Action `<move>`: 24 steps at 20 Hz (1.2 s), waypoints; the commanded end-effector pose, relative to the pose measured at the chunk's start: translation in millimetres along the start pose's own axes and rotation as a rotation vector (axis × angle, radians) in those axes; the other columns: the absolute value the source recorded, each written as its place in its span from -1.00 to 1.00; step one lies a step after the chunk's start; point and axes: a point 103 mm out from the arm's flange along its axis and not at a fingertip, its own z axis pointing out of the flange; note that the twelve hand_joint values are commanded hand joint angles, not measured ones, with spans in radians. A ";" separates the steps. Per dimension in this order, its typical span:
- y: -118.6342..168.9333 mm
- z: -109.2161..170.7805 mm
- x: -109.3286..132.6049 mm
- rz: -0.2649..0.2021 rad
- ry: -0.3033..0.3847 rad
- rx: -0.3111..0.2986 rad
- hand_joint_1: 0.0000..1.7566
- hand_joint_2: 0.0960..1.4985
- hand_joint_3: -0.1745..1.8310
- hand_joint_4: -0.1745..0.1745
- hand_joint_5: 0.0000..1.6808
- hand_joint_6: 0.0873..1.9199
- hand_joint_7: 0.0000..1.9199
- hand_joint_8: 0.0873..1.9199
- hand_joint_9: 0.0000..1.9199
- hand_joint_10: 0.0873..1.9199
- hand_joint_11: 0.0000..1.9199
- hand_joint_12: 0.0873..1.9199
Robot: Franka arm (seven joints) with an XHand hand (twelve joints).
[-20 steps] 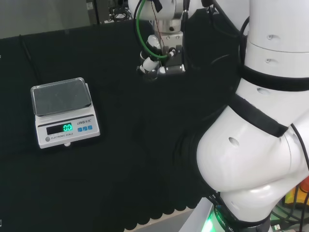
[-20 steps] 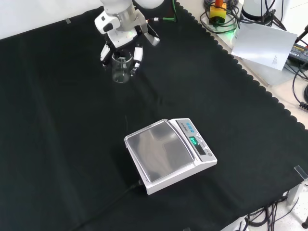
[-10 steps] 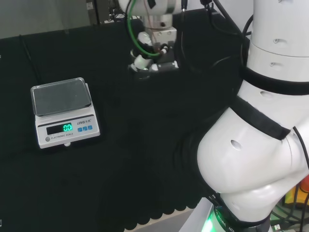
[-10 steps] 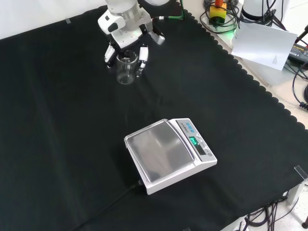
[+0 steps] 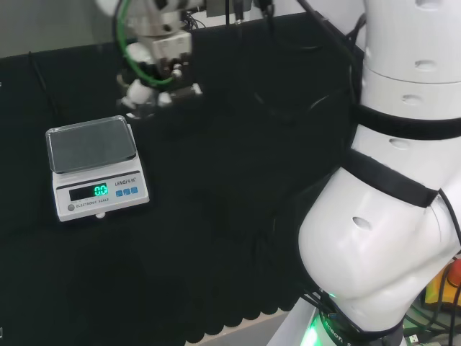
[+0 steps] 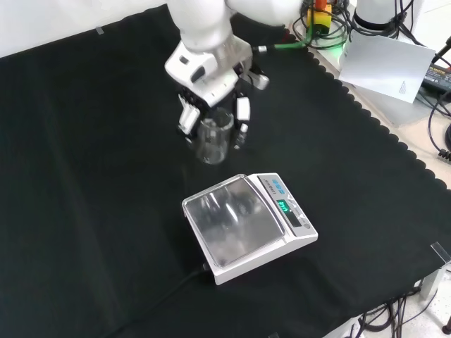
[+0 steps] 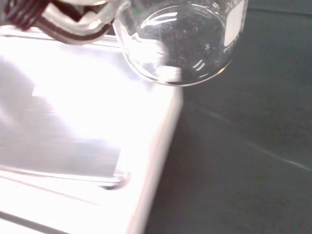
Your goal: Put the beaker on the electronic balance.
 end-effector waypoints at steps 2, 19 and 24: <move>20.7 28.6 77.7 -0.117 -0.019 0.081 0.29 0.05 -0.19 -1.00 0.11 0.24 0.07 0.44 0.56 -0.12 0.59 -0.17; 45.7 70.5 69.1 -0.111 -0.001 0.231 0.24 -0.11 -0.10 -0.97 -0.14 0.27 0.01 0.40 0.58 -0.19 0.69 -0.24; 40.3 52.8 66.4 -0.122 0.009 0.212 -0.12 -0.32 -0.15 -0.57 -0.84 -0.50 -0.47 0.12 0.31 -0.27 0.25 -0.02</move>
